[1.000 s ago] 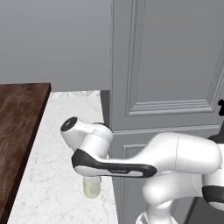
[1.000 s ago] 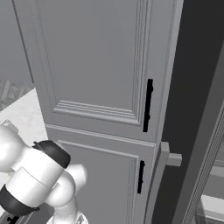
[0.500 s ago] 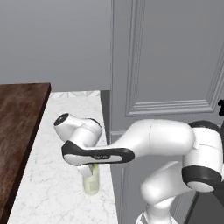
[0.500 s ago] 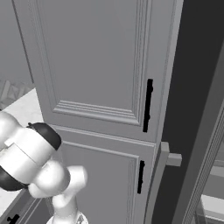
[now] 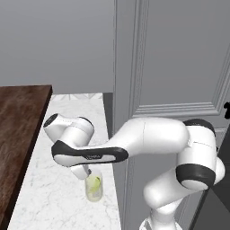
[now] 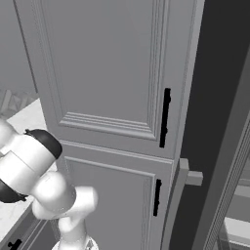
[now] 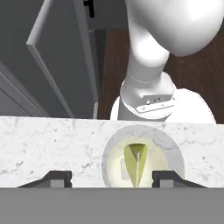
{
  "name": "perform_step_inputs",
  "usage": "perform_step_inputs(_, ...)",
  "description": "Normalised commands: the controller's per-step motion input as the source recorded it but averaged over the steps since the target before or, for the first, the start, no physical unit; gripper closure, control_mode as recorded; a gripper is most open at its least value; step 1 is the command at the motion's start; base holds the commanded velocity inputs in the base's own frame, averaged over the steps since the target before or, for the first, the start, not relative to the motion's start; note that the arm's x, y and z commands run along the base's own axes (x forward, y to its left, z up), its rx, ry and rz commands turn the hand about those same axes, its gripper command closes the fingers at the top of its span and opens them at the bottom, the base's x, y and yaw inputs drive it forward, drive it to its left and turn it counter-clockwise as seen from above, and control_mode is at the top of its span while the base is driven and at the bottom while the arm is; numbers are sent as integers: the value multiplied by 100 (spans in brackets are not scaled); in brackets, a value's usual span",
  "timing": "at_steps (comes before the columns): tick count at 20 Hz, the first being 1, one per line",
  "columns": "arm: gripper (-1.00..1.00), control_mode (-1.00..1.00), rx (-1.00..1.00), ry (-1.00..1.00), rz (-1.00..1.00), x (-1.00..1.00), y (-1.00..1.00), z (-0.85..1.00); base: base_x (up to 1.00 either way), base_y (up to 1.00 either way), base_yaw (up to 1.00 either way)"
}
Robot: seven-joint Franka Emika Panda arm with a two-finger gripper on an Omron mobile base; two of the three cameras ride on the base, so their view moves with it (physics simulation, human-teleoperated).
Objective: Grab a lemon wedge from the fridge and one ice cube from the ice bowl, and put them in the glass of lemonade.
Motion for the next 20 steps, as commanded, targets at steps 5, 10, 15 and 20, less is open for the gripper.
perform_step_inputs(5,-100,-100,0,-10,1,-26,-59,14,0,0,0)
perform_step_inputs(10,-100,-100,0,-20,0,-61,-76,12,0,0,0)
perform_step_inputs(15,-100,-100,0,-35,0,-86,-89,51,0,0,0)
perform_step_inputs(20,-100,-100,1,-30,-1,-89,-71,64,0,0,0)
